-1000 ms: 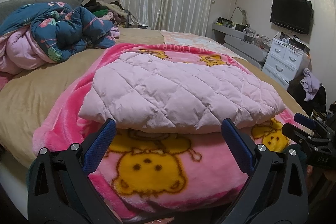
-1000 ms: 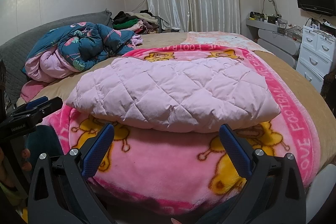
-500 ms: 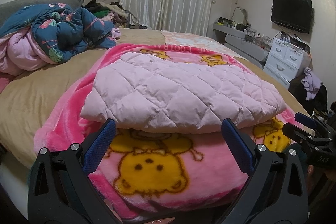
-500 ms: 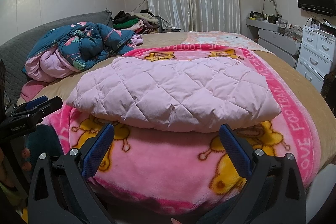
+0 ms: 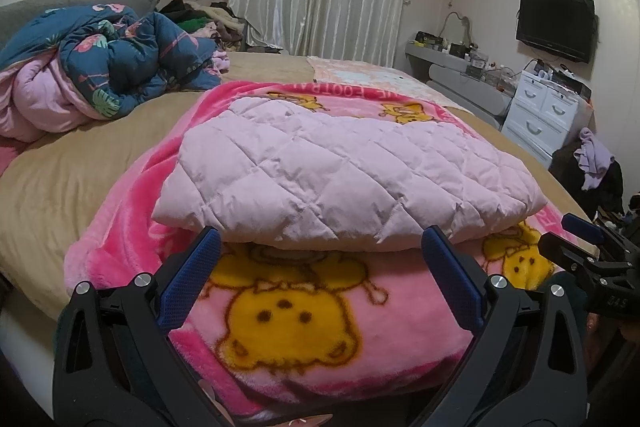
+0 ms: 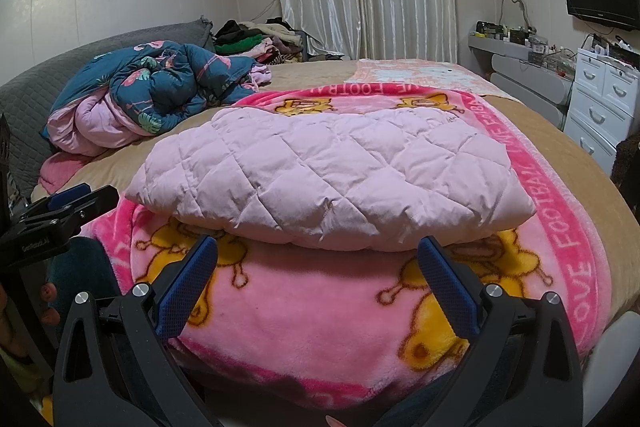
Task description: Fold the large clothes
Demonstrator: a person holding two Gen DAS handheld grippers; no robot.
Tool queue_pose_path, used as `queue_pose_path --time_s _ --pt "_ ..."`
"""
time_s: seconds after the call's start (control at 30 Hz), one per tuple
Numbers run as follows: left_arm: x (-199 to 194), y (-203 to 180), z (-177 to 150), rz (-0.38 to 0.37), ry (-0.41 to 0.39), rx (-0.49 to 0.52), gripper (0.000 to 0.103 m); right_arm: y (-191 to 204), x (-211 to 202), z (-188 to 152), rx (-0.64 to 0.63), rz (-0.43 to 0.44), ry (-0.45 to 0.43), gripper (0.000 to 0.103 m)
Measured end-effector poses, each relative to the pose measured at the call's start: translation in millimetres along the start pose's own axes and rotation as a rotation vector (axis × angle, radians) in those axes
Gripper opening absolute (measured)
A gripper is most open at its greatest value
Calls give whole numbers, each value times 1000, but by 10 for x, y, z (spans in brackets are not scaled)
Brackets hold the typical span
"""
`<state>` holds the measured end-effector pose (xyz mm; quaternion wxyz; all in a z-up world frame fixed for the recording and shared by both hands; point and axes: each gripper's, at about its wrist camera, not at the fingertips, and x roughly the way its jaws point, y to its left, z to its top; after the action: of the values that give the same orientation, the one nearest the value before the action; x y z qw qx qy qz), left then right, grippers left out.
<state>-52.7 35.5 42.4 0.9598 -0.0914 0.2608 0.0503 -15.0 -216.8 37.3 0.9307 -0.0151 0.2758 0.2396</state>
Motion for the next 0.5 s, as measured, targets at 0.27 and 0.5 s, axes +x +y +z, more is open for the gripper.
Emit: queue_pose_path --time_s 0.27,0.5 --pt "50 85 -70 3 22 -3 94 -4 -3 4 -2 -14 3 99" --pt "170 224 -97 15 90 -29 94 -234 -115 23 62 -54 -22 99"
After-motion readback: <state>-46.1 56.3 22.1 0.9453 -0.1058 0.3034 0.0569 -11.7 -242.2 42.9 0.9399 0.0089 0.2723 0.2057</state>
